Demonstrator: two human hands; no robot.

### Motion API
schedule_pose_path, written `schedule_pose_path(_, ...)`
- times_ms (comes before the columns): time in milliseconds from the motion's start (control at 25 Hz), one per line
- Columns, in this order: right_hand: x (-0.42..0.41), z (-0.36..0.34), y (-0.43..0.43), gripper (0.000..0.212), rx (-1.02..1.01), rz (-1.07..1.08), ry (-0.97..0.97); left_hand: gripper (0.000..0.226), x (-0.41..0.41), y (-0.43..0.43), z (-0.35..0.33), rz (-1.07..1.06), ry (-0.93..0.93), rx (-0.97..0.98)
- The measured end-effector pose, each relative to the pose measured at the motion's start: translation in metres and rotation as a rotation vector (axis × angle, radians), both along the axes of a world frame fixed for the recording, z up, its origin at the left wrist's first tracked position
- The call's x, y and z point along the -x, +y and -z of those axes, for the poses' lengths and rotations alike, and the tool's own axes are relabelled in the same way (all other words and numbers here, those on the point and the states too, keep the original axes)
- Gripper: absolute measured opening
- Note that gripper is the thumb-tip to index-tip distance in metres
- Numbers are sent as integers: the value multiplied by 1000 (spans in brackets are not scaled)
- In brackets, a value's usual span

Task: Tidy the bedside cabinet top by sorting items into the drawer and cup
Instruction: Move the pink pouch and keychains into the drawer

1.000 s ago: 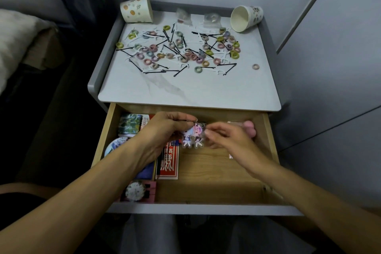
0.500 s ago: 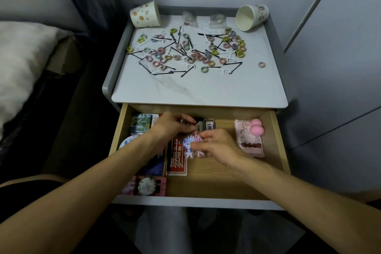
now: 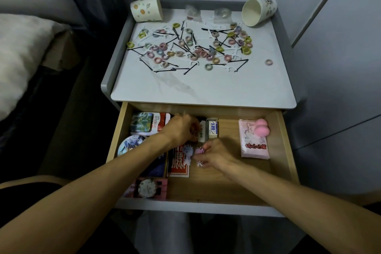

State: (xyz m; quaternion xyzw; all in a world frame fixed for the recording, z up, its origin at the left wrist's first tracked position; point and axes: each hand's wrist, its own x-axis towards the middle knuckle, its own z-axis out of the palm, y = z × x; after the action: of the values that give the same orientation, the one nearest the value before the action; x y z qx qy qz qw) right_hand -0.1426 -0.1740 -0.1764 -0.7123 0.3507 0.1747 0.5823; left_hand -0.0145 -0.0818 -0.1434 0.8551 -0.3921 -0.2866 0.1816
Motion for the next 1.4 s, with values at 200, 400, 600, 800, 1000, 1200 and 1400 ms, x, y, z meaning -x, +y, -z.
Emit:
schedule_pose_path(200,0,3,-8,4,55,32,-12,27,-3,1,8,37,-59,-14)
schedule_pose_path(400,1,-1,-10,13,97,62,-21,22,2,3,11,49,-132,-1)
schedule_pose_path(600,4,-5,-9,18,161,16,-48,18,1,5,14,66,-212,3)
schedule_pose_path(800,5,-6,-16,24,294,28,-41,15,-3,4,18,67,-216,-9)
schedule_pose_path(1000,9,-38,-26,25,408,-66,-204,24,-5,11,5,72,-227,-32)
schedule_pose_path(1200,-3,-98,-61,14,600,-71,-369,12,-17,19,-68,-16,-109,116)
schedule_pose_path(1400,-39,-151,-100,15,684,-66,-450,8,-48,7,-145,-256,76,425)
